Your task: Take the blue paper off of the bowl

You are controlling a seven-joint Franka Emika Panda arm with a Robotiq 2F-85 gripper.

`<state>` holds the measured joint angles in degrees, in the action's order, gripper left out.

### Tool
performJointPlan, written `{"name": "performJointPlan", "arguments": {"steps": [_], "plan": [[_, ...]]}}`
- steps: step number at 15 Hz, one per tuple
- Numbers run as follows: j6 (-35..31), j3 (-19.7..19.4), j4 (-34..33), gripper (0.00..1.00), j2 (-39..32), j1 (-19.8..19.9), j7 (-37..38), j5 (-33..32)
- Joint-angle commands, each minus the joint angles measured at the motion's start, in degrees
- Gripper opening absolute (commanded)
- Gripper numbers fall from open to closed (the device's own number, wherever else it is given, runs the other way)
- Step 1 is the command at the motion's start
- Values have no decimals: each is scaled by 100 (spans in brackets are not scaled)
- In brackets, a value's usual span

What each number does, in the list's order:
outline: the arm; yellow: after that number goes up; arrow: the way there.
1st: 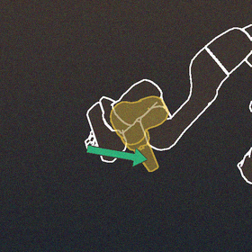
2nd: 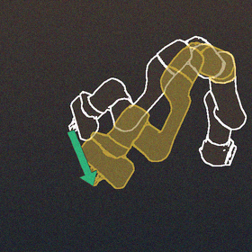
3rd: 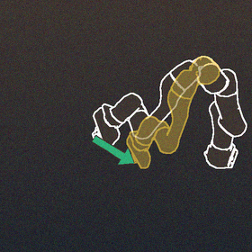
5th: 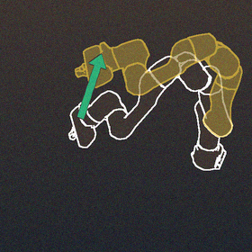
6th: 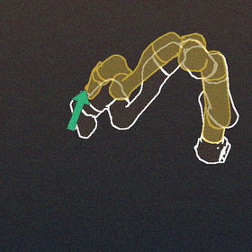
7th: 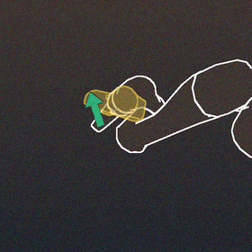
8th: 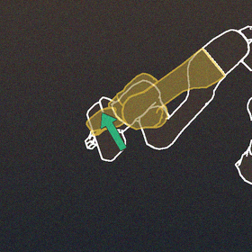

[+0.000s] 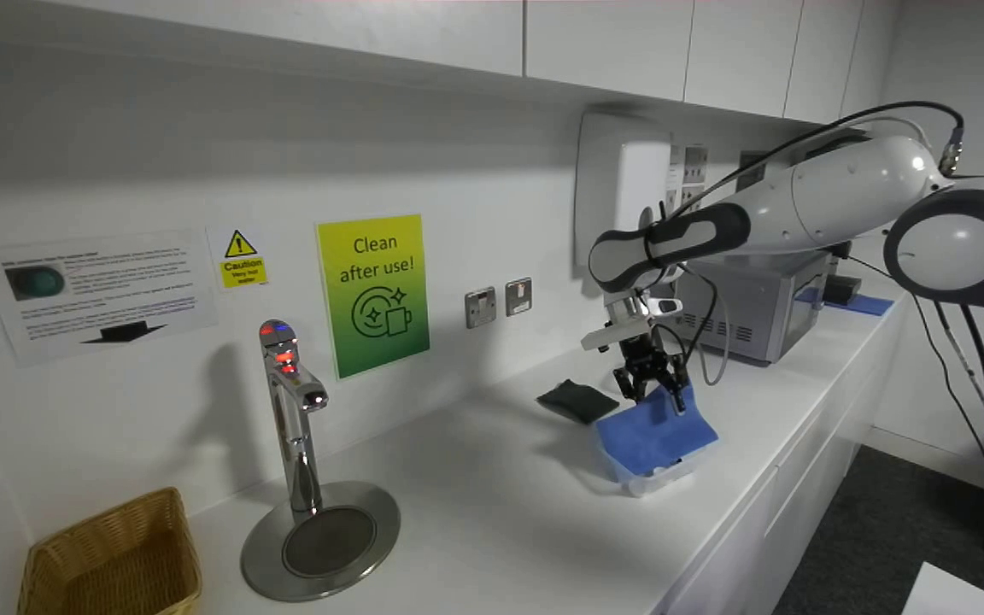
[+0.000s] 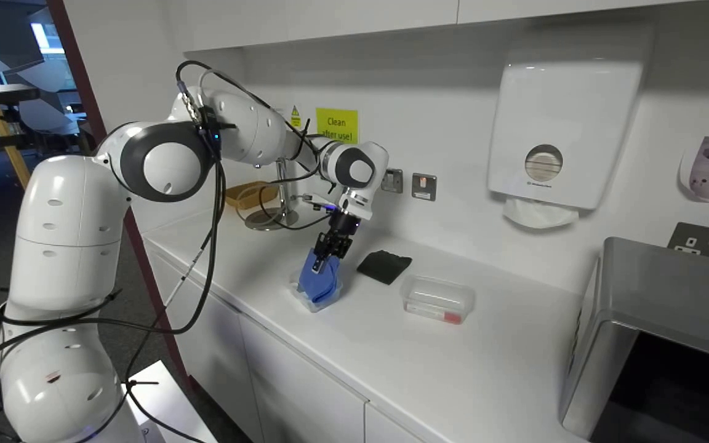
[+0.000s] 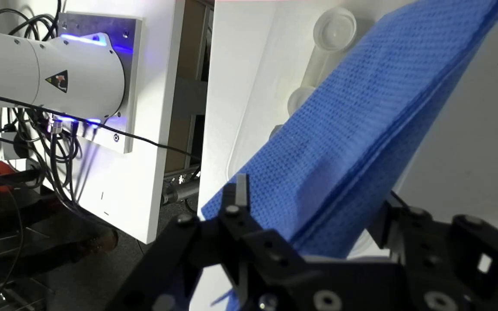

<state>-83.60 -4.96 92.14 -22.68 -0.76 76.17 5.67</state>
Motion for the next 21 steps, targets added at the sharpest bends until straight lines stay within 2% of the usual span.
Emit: {"name": "performJointPlan", "arguments": {"steps": [1,6,10,17,21], "plan": [[76,-13,152,36,188,9,118,146],[-54,-3,196,1,310,0,86,170],[-40,23,170,1,434,-2,64,278],[106,205,-9,1,628,-17,-56,866],[78,353,-254,1,609,-191,97,782]]}}
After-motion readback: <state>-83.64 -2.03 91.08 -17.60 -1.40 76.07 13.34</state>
